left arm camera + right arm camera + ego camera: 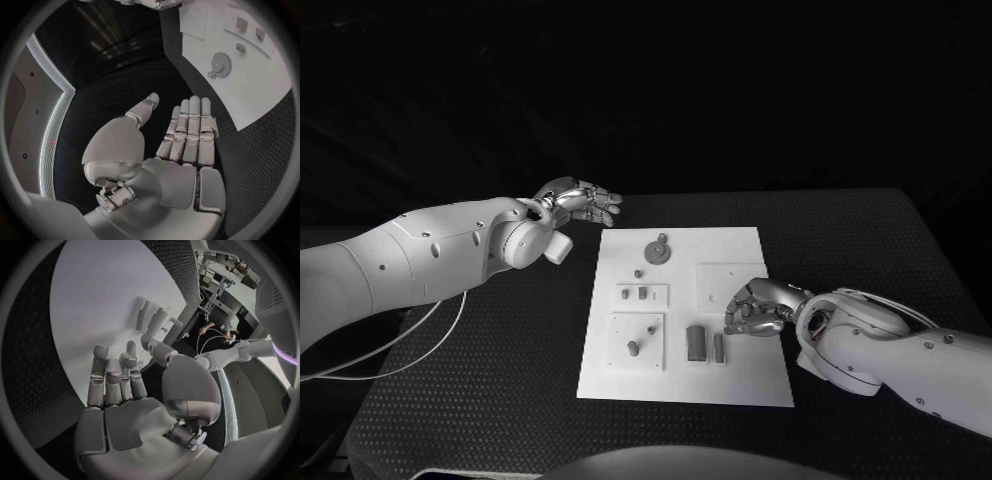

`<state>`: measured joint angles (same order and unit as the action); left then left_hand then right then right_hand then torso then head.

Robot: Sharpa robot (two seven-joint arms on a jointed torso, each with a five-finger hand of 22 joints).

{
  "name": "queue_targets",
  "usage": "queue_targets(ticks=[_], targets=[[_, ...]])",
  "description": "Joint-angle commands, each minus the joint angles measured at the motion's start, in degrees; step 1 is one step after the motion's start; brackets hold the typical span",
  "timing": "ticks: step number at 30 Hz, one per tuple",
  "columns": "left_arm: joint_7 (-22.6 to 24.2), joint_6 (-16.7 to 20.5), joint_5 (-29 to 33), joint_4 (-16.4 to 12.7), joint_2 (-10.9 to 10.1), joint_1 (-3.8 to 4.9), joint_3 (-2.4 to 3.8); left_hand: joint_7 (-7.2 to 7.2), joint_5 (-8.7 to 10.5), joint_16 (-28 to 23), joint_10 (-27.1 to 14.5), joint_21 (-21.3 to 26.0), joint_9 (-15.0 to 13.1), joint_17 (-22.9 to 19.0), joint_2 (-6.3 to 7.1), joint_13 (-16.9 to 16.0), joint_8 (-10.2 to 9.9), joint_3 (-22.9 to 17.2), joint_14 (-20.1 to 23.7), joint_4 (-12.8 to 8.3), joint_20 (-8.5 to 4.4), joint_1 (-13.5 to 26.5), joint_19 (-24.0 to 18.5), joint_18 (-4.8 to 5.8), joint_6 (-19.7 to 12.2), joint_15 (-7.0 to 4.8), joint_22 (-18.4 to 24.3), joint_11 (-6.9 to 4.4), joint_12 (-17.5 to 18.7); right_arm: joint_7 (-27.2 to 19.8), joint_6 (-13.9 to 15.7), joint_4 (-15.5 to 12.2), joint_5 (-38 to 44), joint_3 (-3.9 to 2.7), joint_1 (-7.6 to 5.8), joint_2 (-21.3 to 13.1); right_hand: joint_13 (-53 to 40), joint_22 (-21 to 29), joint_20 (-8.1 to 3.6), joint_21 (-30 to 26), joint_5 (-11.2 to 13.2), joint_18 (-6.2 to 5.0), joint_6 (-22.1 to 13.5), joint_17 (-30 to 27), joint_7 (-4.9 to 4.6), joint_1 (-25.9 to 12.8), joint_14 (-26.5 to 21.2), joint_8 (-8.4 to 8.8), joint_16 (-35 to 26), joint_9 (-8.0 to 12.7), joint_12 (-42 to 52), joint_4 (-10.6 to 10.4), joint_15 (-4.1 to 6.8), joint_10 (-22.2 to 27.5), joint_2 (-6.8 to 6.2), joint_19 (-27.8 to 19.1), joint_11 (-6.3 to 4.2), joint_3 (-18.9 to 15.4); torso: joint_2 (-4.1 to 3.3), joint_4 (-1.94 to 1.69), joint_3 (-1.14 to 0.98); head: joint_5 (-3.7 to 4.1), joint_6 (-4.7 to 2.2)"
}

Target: Assemble the parts on the task board

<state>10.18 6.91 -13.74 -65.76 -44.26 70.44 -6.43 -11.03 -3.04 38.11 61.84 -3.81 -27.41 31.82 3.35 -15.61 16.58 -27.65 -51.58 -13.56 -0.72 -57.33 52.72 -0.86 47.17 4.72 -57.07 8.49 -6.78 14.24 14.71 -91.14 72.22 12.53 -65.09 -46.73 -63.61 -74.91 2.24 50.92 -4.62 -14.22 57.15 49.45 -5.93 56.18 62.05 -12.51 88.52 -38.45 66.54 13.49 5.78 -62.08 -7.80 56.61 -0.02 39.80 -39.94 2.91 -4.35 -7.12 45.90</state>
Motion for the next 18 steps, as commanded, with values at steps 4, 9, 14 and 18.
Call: queue_targets(ticks=[4,9,14,18], targets=[[0.4,-0.7,0.1,-0.1,0.1,0.05,0.03,-0.05,-0.07,-0.3,-0.2,-0.2,0.1,0.1,0.11,0.1,0.3,0.0,-0.1,0.4,-0.03,0.6,-0.2,0.21,-0.2,0.25,0.0,-0.16,-0.3,-8.3,1.0,0.7,6.9,0.0,0.03,0.5,0.3,-1.1,0.06,0.4,0.1,-0.78,0.9,-0.1,-0.2,4.5,0.5,-0.7,0.3,0.1,0.5,3.1,0.23,-1.0,4.57,0.4,-0.19,0.2,-0.01,-0.04,-0.02,-0.03,-0.01],[0.4,-0.8,0.1,0.0,0.1,0.04,0.03,-0.06,-0.07,-0.3,-0.2,-0.2,0.1,0.1,0.09,0.1,0.3,0.0,-0.1,0.4,-0.03,0.5,-0.2,0.21,-0.2,0.25,0.0,-0.16,-0.3,-8.6,-0.5,1.3,9.3,0.01,0.05,0.9,0.4,-1.1,0.16,0.4,0.1,-0.78,1.9,-0.1,0.05,6.5,0.2,-1.24,0.3,0.2,0.5,3.3,0.35,-1.1,6.1,-0.1,-0.35,0.0,-0.03,-0.03,0.0,0.0,0.06],[0.3,-0.8,0.1,0.0,0.1,0.04,0.03,-0.06,-0.07,-0.3,-0.2,-0.2,0.1,0.1,0.08,0.1,0.3,0.0,-0.1,0.4,-0.03,0.5,-0.2,0.21,-0.2,0.25,0.0,-0.16,-0.3,-8.6,-2.1,1.4,10.2,0.02,0.09,1.1,0.4,-1.2,0.22,0.4,0.1,-0.78,2.4,0.0,0.18,7.1,0.1,-1.46,0.4,0.3,0.5,3.3,0.41,-1.1,5.95,-0.3,-0.46,-0.2,0.0,-0.04,-0.01,-0.02,0.2],[0.3,-0.8,0.1,0.0,0.1,0.04,0.03,-0.07,-0.07,-0.3,-0.2,-0.2,0.1,0.1,0.08,0.1,0.3,0.0,-0.1,0.4,-0.03,0.5,-0.2,0.21,-0.2,0.25,0.0,-0.16,-0.3,-8.7,-3.1,1.4,10.7,0.04,0.18,1.3,0.5,-1.2,0.26,0.5,0.1,-0.78,2.7,0.0,0.24,7.3,0.1,-1.55,0.4,0.4,0.5,3.3,0.45,-1.2,5.86,-0.4,-0.5,-0.3,-0.01,-0.03,0.01,0.01,0.3]])
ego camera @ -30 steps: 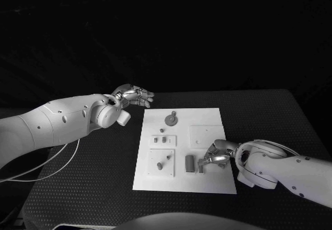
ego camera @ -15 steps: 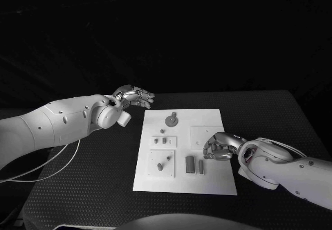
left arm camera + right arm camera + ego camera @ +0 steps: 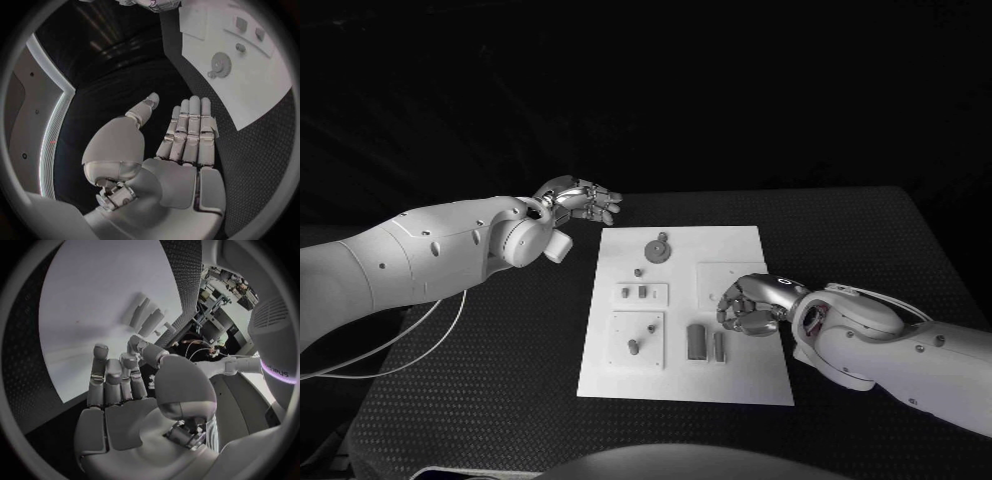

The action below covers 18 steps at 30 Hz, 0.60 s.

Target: Assemble the parts on the task board

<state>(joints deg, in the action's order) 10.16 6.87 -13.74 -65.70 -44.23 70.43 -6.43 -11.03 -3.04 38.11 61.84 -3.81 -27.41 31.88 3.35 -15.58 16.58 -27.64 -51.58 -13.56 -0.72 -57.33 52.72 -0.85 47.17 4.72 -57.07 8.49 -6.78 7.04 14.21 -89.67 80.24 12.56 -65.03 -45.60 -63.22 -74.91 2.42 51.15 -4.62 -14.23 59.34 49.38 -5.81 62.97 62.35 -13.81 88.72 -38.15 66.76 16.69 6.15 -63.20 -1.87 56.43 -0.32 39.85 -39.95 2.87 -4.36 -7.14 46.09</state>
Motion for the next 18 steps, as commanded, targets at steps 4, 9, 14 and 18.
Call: queue_targets(ticks=[4,9,14,18], targets=[[0.4,-0.8,0.0,0.0,0.1,0.06,0.03,-0.07,-0.06,-0.3,-0.2,-0.2,0.1,0.1,0.08,0.1,0.3,0.0,-0.1,0.4,-0.03,0.5,-0.2,0.2,-0.2,0.25,0.0,-0.15,-0.3,-1.6,-3.3,0.0,2.7,0.04,0.36,0.4,0.1,-1.2,0.11,0.3,0.1,-0.77,0.7,0.1,0.15,0.6,-0.3,-0.32,0.2,0.1,0.2,0.1,0.1,-0.1,-0.17,-0.3,-0.24,-0.5,0.0,0.0,0.01,0.03,0.19],[0.4,-0.8,0.0,-0.1,0.1,0.06,0.03,-0.07,-0.06,-0.3,-0.2,-0.2,0.1,0.1,0.08,0.1,0.3,0.0,-0.1,0.4,-0.03,0.5,-0.2,0.2,-0.2,0.24,0.0,-0.15,-0.3,-1.6,-2.9,0.2,3.3,0.08,0.54,0.8,0.2,-1.2,0.19,0.3,0.1,-0.77,1.0,0.1,0.2,0.4,-0.3,-0.42,0.2,0.2,0.2,0.0,0.13,-0.1,-0.48,-0.3,-0.28,-0.8,0.0,-0.01,0.03,0.03,0.34],[0.3,-0.8,0.0,-0.1,0.0,0.06,0.03,-0.07,-0.06,-0.3,-0.2,-0.2,0.1,0.1,0.09,0.1,0.3,0.0,-0.1,0.4,-0.03,0.5,-0.2,0.2,-0.3,0.24,0.0,-0.15,-0.3,-1.4,-3.0,0.4,4.0,0.1,0.69,1.1,0.2,-1.1,0.24,0.3,0.1,-0.77,1.1,0.0,0.23,0.3,-0.3,-0.45,0.2,0.3,0.1,-0.1,0.15,-0.1,-0.64,-0.3,-0.31,-1.0,-0.03,-0.03,0.01,0.02,0.39],[0.3,-0.8,0.0,-0.2,0.0,0.06,0.03,-0.08,-0.06,-0.3,-0.2,-0.2,0.1,0.1,0.09,0.1,0.3,0.0,-0.1,0.4,-0.03,0.5,-0.2,0.2,-0.3,0.24,0.0,-0.15,-0.3,-1.2,-2.9,0.8,5.1,0.15,0.87,1.4,0.2,-1.1,0.25,0.3,0.1,-0.77,1.1,0.0,0.23,0.3,-0.3,-0.46,0.2,0.3,0.1,-0.1,0.15,-0.1,-0.63,-0.3,-0.32,-1.0,-0.01,-0.02,0.03,0.02,0.42]])
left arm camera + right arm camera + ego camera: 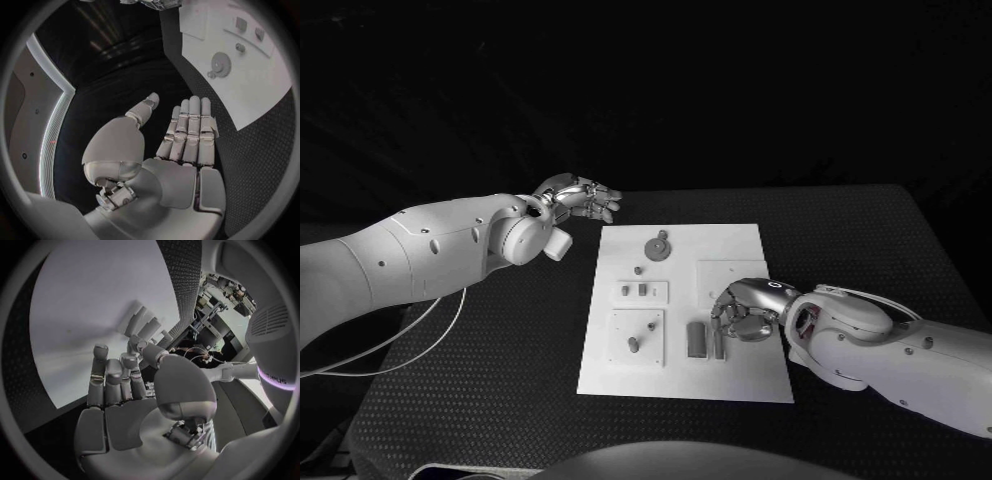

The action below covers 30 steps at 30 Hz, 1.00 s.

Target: Assemble the parts on the task board

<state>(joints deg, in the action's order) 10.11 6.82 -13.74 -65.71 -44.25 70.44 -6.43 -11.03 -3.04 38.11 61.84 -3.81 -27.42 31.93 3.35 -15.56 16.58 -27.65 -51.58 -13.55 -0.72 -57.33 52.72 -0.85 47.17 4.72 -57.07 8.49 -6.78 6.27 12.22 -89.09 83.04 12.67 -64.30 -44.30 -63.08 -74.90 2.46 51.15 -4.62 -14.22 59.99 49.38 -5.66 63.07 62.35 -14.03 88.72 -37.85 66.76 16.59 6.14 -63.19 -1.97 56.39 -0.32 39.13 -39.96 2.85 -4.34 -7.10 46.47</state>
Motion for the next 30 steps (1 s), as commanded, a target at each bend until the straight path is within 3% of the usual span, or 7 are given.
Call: queue_targets(ticks=[1,30], targets=[[0.4,-0.7,0.0,-0.2,0.0,0.04,0.03,-0.08,-0.06,-0.3,-0.2,-0.2,0.1,0.1,0.09,0.1,0.3,0.0,-0.1,0.4,-0.03,0.5,-0.2,0.2,-0.3,0.24,0.0,-0.15,-0.3,-0.4,-0.9,0.3,2.6,0.05,0.17,0.1,0.1,-1.1,0.21,0.3,0.1,-0.78,0.5,0.0,0.08,0.2,-0.3,-0.25,0.2,0.0,0.1,0.0,0.17,-0.1,-0.53,-0.3,-0.32,-0.3,0.0,0.01,0.0,-0.01,0.04],[0.3,-0.8,0.0,-0.1,0.0,0.05,0.03,-0.09,-0.06,-0.4,-0.3,-0.2,0.1,0.1,0.12,0.1,0.3,0.0,-0.1,0.4,-0.02,0.5,-0.2,0.2,-0.3,0.25,0.0,-0.14,-0.3,-0.4,-1.0,1.7,5.5,0.16,1.47,1.2,0.2,-1.1,0.23,0.4,0.1,-0.78,1.5,0.0,0.45,0.4,-0.3,-0.72,0.3,0.2,0.1,0.1,0.37,-0.3,-0.35,-0.2,-0.65,-0.3,0.01,0.03,0.03,-0.07,0.48]])
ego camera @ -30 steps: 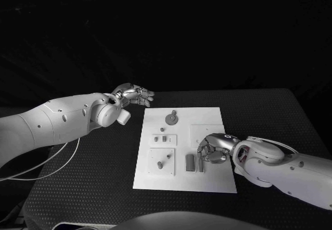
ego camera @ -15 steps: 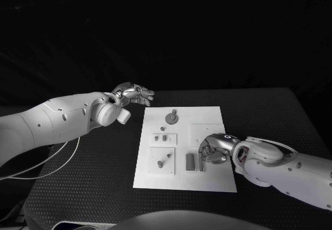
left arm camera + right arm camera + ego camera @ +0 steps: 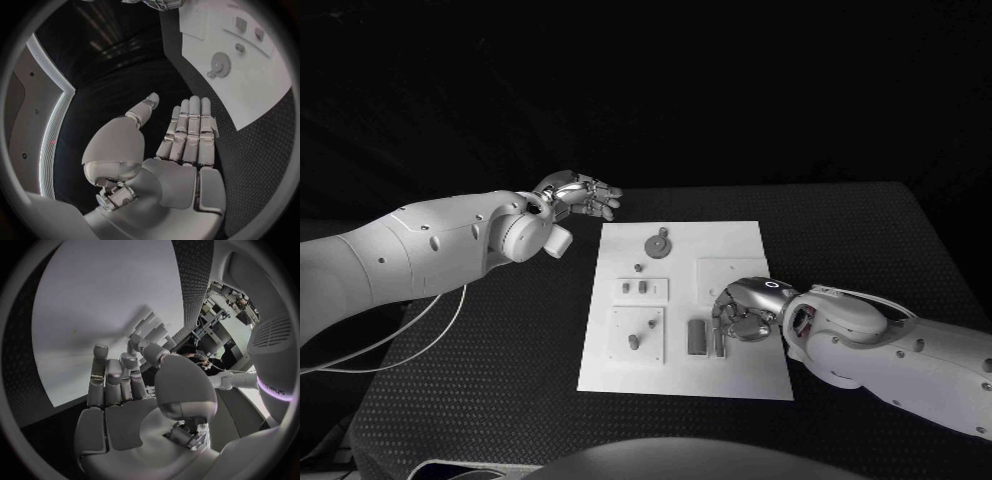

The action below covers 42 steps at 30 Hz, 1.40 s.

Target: Assemble the parts on the task board

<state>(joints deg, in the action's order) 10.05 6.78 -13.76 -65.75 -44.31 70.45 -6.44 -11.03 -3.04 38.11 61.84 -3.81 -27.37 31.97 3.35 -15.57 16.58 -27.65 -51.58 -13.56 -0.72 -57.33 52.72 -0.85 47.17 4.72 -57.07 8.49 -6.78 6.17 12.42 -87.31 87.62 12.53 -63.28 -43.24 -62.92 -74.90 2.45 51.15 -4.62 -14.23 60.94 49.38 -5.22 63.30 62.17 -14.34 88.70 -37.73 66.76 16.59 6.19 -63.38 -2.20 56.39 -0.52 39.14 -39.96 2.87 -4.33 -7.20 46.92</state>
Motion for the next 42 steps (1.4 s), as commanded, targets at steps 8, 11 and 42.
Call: queue_targets(ticks=[8,11,42], targets=[[0.4,-0.6,0.0,-0.1,0.1,0.04,0.03,-0.1,-0.06,-0.4,-0.3,-0.2,0.1,0.1,0.13,0.1,0.3,0.0,-0.1,0.4,-0.02,0.5,-0.2,0.2,-0.3,0.25,0.0,-0.14,-0.3,-0.1,1.1,-0.2,0.1,0.3,0.44,-0.3,0.1,-1.1,0.21,0.4,0.1,-0.77,0.7,0.0,0.1,0.1,0.0,-0.48,0.4,0.1,0.1,0.1,0.4,-0.2,-0.37,-0.1,-0.55,-0.5,0.01,0.01,0.03,0.07,-0.14],[0.5,-0.5,0.0,0.1,0.1,0.04,0.03,-0.11,-0.06,-0.4,-0.3,-0.2,0.1,0.1,0.14,0.1,0.3,0.0,-0.1,0.4,-0.02,0.5,-0.2,0.2,-0.3,0.25,0.0,-0.13,-0.3,-2.0,3.7,-0.3,-3.4,0.27,0.38,-1.2,0.1,-1.0,0.2,0.4,0.1,-0.77,0.5,0.0,0.02,0.0,0.0,-0.31,0.3,0.2,0.1,0.1,0.46,-0.2,-0.59,-0.1,-0.51,-0.6,0.02,0.05,0.03,0.06,-0.46],[5.1,-1.9,3.8,4.8,4.4,-0.01,0.13,0.82,-0.07,-6.8,-1.3,0.3,0.3,-1.7,-1.5,1.0,0.3,-0.4,2.9,-0.2,1.28,1.1,-2.3,-0.09,-1.0,1.73,1.4,0.01,0.8,-23.9,-5.2,38.2,-54.3,-8.64,-3.15,12.4,41.2,13.5,10.0,-30.5,0.1,4.42,-13.6,-23.5,-5.12,-7.3,-16.9,3.17,-54.7,4.2,-45.5,-1.6,-14.62,11.2,-0.78,-27.9,9.03,-2.5,3.28,1.78,2.41,1.81,-16.48]])
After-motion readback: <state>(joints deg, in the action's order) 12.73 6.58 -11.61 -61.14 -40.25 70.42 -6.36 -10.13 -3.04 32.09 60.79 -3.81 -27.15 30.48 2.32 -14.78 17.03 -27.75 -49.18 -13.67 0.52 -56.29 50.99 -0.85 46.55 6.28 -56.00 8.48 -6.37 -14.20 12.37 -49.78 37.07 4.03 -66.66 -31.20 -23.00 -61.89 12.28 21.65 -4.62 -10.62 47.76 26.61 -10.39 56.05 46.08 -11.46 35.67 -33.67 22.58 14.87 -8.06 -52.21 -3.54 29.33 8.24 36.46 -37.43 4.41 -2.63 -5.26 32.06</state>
